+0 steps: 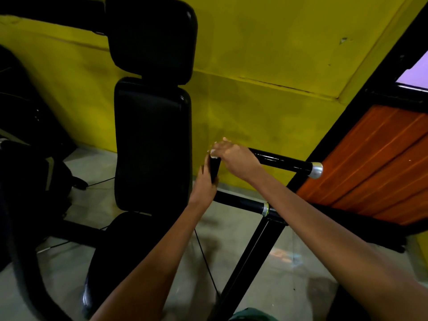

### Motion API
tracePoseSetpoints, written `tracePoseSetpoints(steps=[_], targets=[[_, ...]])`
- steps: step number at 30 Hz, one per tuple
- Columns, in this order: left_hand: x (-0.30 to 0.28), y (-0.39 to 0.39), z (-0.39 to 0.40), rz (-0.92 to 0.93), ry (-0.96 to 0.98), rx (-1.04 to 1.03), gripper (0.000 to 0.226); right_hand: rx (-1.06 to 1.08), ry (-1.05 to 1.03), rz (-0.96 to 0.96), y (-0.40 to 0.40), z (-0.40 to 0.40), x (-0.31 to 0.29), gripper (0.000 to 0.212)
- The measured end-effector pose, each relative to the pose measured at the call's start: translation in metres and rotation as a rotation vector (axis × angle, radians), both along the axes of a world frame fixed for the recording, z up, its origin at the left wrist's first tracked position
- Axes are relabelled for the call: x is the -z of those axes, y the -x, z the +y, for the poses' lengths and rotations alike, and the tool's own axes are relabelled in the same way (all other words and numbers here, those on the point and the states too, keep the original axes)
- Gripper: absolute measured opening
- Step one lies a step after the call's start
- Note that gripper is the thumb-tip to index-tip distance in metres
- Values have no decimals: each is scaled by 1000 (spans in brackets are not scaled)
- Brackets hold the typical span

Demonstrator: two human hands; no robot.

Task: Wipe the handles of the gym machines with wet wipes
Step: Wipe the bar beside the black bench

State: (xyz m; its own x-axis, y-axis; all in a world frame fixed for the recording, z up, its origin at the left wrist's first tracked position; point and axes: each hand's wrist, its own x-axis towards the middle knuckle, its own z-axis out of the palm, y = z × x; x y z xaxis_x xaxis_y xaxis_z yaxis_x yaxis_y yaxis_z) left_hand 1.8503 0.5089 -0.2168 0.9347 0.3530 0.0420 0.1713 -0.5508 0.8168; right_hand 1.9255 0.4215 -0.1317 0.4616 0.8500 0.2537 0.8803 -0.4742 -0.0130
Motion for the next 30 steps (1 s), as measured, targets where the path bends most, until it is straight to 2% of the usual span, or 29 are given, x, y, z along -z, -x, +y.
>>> tracePoseSetpoints(steps=[2,4,8,12,16,18,23,25,27,30], targets=[[2,1,1,28,-14,3,71,-104,-93,-147,-2,-24,3,30],[4,3,2,42,-10,0,68,-117,-178,-248,-11,-56,9,27],[5,4,1,25,17,0,66,-37,-242,-257,-17,-80,14,26],[9,3,2,41,49,-9,65,-28,-236,-246,-9,-38,16,29],[15,7,8,28,87,-8,55,-109,-162,-253,3,1,19,21],[17,9,11,30,104,18,52,-129,-100,-322,9,2,19,27],[22,15,27,140,64,94,49,-11,-217,-355,8,-3,24,35],[24,20,35,136,55,115,59,-67,-98,-358,22,1,45,44],[25,21,45,106,81,117,65,-158,-5,-273,34,-4,67,46],[20,20,60,107,53,50,59,-218,-49,-277,34,-13,75,38]])
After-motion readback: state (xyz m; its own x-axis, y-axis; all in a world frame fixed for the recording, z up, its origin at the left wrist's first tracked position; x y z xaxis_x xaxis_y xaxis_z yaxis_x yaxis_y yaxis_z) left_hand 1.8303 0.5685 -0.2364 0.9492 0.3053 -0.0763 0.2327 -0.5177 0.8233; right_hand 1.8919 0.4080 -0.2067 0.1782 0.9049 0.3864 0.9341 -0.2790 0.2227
